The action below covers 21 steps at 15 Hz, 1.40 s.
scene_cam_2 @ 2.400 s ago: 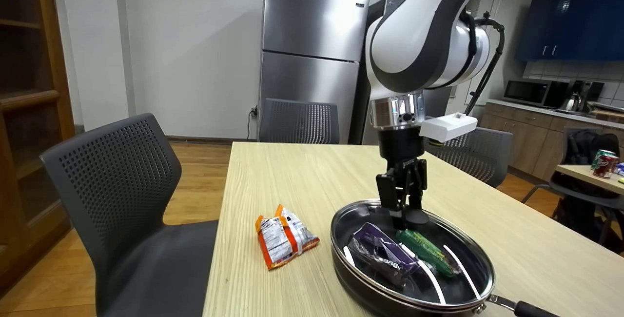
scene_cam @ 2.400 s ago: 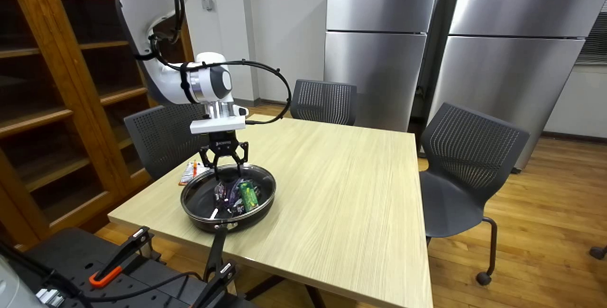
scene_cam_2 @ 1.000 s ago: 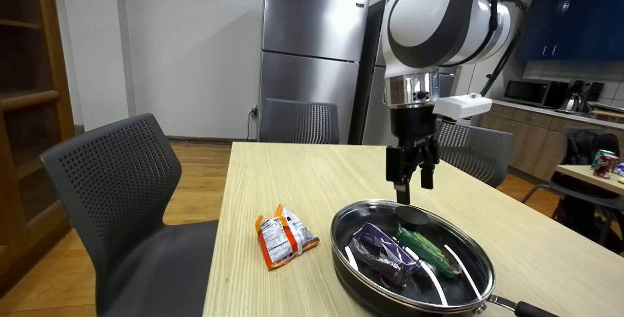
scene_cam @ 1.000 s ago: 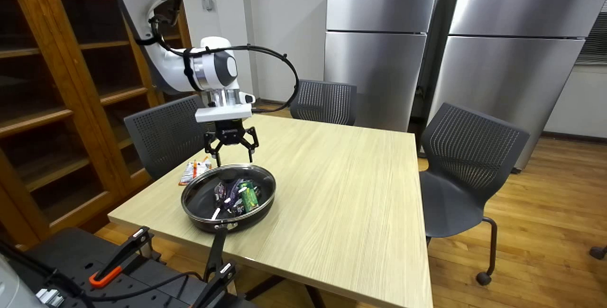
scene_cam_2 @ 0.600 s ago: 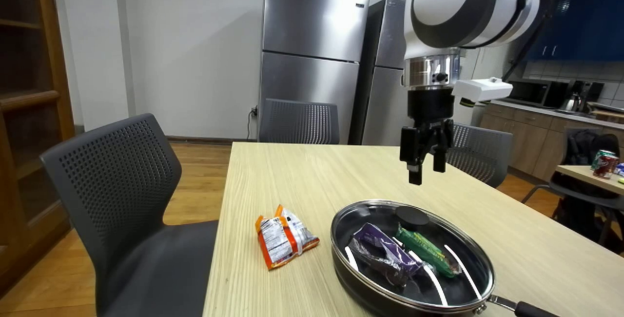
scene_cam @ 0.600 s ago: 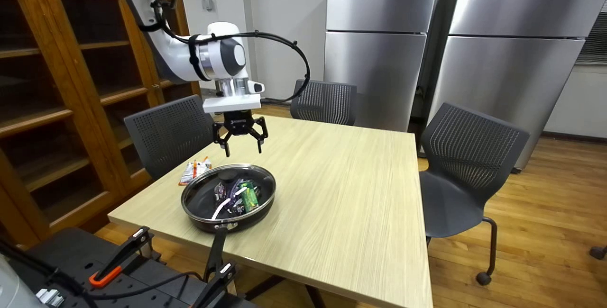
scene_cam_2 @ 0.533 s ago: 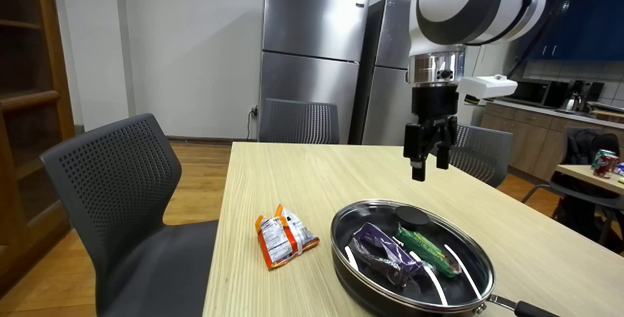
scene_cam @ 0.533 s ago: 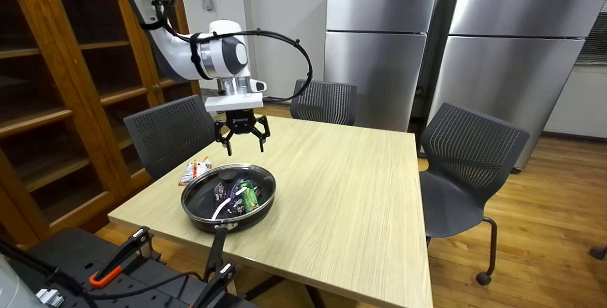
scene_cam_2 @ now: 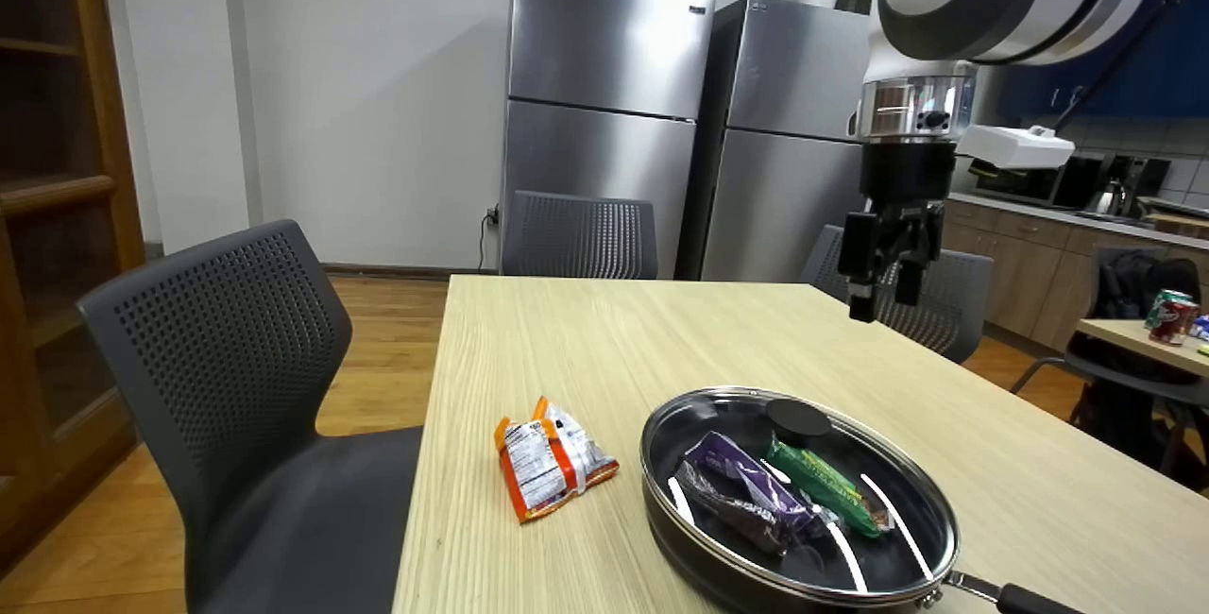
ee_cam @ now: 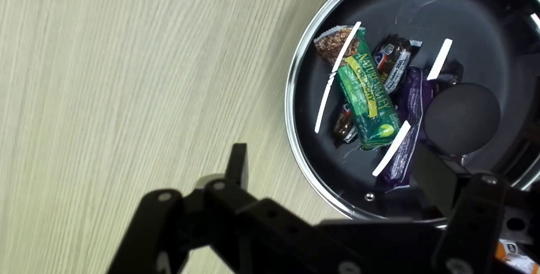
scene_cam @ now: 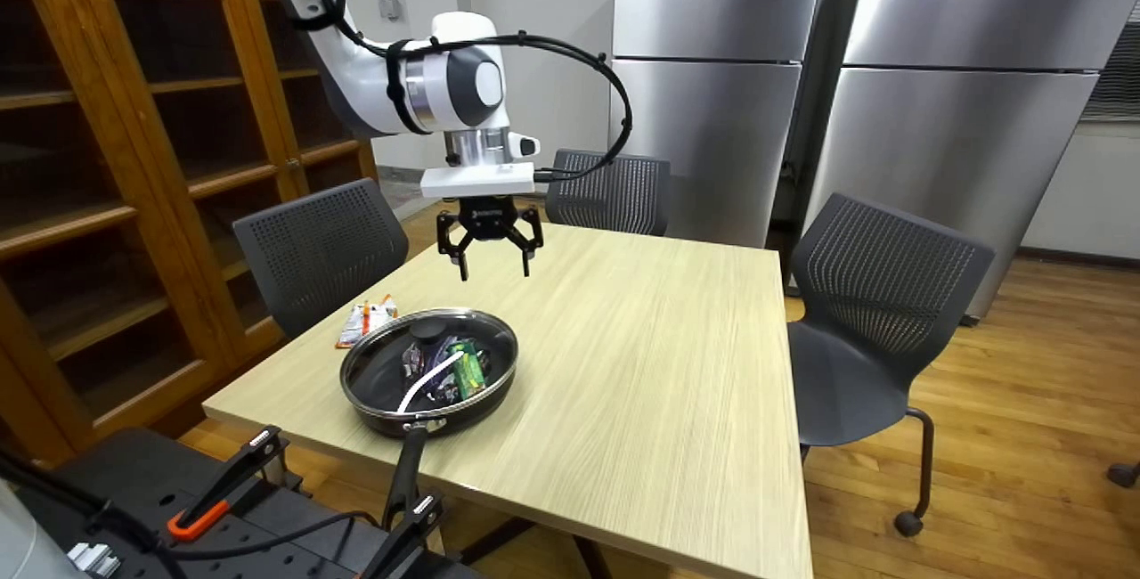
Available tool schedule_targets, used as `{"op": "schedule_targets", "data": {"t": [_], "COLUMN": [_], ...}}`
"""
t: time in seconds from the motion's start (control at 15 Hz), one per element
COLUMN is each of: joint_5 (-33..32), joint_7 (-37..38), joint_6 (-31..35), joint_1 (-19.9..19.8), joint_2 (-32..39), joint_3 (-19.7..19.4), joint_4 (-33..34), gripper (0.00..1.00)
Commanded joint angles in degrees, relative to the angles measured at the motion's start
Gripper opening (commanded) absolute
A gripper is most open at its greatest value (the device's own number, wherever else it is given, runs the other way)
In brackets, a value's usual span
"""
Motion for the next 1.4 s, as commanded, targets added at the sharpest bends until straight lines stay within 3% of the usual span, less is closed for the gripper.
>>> {"op": "schedule_targets", "data": {"t": [0.0, 1.33], "joint_5": [2.2, 1.4], "joint_7": [-3.9, -2.7], "joint_6": [1.5, 0.5], "joint_1": [-2.7, -3.0], "joint_2": [-4.1, -3.2], "joint_3": [0.7, -0.7], "joint_4": [-3.6, -2.4], "gripper": [1.00, 1.00]}}
